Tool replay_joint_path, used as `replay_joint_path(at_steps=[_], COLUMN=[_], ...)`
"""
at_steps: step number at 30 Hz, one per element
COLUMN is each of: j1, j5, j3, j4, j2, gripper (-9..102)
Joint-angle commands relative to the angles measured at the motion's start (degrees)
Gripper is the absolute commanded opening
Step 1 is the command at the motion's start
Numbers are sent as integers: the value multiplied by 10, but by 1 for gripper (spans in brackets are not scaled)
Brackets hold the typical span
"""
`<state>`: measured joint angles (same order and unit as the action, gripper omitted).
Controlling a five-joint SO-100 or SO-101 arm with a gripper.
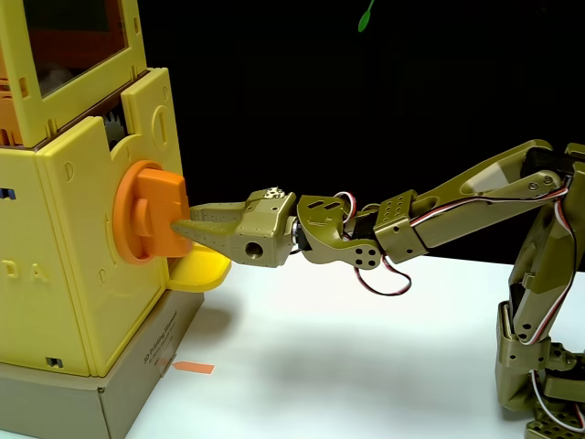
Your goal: Turn the button of vending machine.
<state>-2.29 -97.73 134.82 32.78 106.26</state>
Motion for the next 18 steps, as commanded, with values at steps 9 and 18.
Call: replay_joint_path(at_steps=[9, 18], j1=[40, 53], j5=[-45, 16], j3=[18, 97], j4=[87, 96], j2=[40, 106], gripper=[32, 31])
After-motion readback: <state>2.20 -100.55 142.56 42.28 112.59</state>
